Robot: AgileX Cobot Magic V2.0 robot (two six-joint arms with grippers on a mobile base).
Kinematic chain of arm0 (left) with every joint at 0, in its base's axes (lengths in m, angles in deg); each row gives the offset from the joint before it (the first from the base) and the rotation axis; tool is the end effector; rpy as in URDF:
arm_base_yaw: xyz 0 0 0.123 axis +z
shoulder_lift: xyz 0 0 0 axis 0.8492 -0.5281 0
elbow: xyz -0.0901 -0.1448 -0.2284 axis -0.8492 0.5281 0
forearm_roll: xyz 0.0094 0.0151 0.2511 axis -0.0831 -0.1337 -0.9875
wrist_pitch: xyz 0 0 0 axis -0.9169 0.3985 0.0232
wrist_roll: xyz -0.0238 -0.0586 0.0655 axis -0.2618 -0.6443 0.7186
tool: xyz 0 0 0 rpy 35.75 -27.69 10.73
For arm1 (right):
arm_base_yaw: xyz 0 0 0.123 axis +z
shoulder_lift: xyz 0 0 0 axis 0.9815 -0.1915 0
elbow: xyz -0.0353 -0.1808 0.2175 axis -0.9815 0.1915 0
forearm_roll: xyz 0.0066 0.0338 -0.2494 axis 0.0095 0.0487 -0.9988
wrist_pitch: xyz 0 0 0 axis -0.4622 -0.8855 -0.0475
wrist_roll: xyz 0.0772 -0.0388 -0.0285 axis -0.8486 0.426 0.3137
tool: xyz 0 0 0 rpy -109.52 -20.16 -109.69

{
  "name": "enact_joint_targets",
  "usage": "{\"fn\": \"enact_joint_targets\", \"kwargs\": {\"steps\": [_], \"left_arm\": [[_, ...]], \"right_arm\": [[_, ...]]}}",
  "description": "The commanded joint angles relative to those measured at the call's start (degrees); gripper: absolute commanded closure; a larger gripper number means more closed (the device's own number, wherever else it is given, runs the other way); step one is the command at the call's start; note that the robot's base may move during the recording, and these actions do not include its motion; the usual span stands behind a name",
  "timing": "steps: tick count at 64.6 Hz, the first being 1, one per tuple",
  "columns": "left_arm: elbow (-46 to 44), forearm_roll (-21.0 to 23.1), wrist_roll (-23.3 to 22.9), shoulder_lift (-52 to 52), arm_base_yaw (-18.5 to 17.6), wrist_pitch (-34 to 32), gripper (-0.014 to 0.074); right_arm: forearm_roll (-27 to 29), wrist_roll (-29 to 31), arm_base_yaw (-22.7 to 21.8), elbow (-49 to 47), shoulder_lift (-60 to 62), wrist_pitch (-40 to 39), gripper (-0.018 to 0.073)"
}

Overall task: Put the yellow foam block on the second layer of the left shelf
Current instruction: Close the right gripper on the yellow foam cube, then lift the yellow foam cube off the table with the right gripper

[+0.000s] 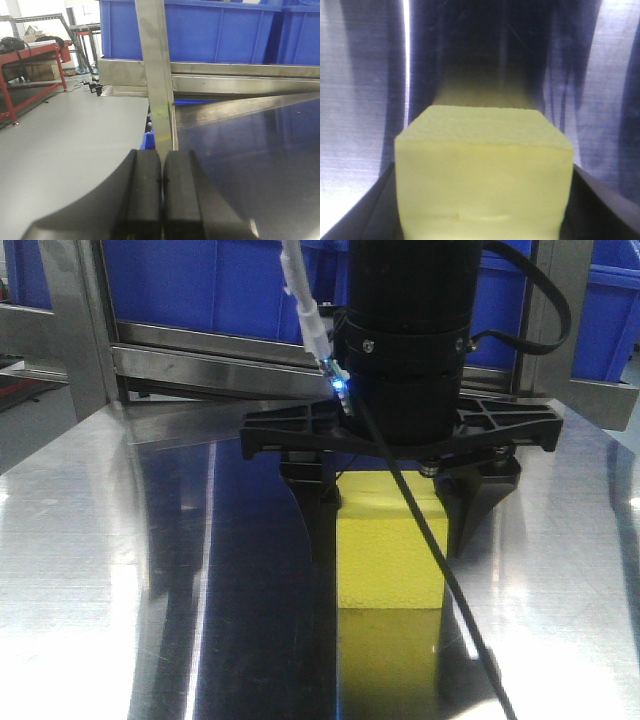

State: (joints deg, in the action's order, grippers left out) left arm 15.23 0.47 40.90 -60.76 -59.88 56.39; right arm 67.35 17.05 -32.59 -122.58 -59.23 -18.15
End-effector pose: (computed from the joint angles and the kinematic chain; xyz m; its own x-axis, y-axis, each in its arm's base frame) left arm 0.0563 -0.0009 0.2062 0.0289 0.0472 -0.9985 0.0210 0.9986 0.0478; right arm 0.2470 0.2477 0.2228 -0.9784 -0.0018 -0.2069 -0.0203 0.9960 0.0874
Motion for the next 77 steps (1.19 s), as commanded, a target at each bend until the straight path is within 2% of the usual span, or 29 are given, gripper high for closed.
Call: {"fn": "enact_joint_targets", "kwargs": {"steps": [1,15,25,34,48,64,70,77], "left_arm": [[1.44,0.35,-0.27,1.15,0.12,-4.66,0.0460],[1.44,0.35,-0.27,1.15,0.12,-4.66,0.0460],[1.44,0.35,-0.27,1.15,0.12,-4.66,0.0460],[1.44,0.35,-0.27,1.15,0.12,-4.66,0.0460],[1.44,0.35,-0.27,1.15,0.12,-4.66,0.0460],[1.44,0.35,-0.27,1.15,0.12,-4.66,0.0460],[1.44,0.35,-0.27,1.15,0.12,-4.66,0.0460],[1.44,0.35,-0.27,1.15,0.12,-4.66,0.0460]], "right_arm": [[-0.12,0.01,-0.32,-1.28,2.79,0.00,0.0117],[-0.48,1.84,-0.32,-1.28,6.78,0.05,0.0117],[-0.51,8.60,-0.75,0.82,11.61,-0.20,0.0117],[0.97,14.08,-3.51,6.73,18.52,-1.63,0.0117],[6.54,28.86,-13.89,17.36,29.37,-3.05,0.0117],[9.59,43.78,-30.12,25.75,40.38,-4.58,0.0117],[9.79,47.03,-35.90,28.50,44.82,-8.12,0.0117],[9.84,47.42,-41.36,32.26,50.41,-15.87,0.0117]]}}
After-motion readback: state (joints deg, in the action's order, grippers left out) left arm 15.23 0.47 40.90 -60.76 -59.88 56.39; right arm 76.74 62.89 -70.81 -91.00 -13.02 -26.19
